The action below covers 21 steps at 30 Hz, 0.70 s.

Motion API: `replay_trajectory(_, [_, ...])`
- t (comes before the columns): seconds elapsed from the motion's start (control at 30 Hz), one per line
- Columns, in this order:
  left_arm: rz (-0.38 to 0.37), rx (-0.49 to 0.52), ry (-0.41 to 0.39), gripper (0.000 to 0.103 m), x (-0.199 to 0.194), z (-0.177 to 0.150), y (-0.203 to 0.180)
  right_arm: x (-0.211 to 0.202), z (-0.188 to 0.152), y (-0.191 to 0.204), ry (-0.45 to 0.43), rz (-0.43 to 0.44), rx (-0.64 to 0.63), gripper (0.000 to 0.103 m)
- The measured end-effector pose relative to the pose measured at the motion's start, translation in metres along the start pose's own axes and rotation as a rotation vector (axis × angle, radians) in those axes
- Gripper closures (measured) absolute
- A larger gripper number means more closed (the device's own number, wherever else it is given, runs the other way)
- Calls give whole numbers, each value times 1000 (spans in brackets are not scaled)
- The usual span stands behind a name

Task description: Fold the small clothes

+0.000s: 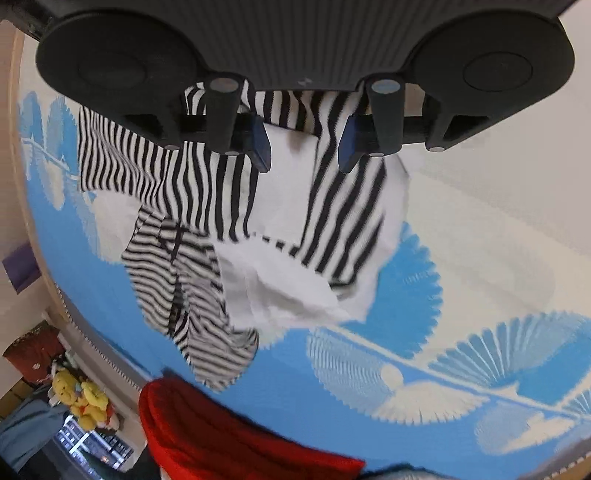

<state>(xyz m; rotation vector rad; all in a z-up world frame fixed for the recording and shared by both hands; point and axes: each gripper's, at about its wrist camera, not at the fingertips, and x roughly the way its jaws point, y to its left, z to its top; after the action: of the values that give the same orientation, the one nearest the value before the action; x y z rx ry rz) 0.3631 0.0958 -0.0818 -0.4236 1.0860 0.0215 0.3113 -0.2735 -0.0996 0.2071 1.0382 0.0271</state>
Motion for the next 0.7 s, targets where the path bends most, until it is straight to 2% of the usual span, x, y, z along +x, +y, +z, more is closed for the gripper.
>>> replay_trajectory(0.13, [11, -40, 54, 58, 23, -7, -1, 18, -9, -43, 73, -90, 98, 71])
replay_trajectory(0.2, [20, -77, 73, 56, 34, -8, 2, 31, -13, -52, 101, -82, 165, 70])
replay_trajectory(0.3, [21, -108, 56, 56, 44, -9, 1, 32, -13, -68, 110, -71, 280, 70])
replay_trajectory(0.33, [33, -89, 47, 59, 46, -9, -4, 31, -13, -71, 103, -77, 297, 70])
replay_trajectory(0.37, [46, -61, 39, 79, 45, -9, -9, 30, -13, -74, 97, -80, 309, 71])
replay_trajectory(0.4, [62, -40, 30, 92, 42, -10, -14, 31, -12, -78, 94, -79, 321, 71])
replay_trajectory(0.43, [80, -24, 16, 97, 37, -9, -18, 31, -12, -80, 93, -80, 336, 71])
replay_trajectory(0.47, [86, -9, -10, 97, 28, -9, -22, 31, -12, -84, 93, -87, 360, 72])
replay_trajectory(0.6, [30, 0, -136, 98, -19, -10, -33, 27, -14, -98, 93, -116, 473, 75])
replay_trajectory(0.7, [23, -48, -127, 98, -33, -19, -23, 20, -16, -106, 61, -147, 535, 80])
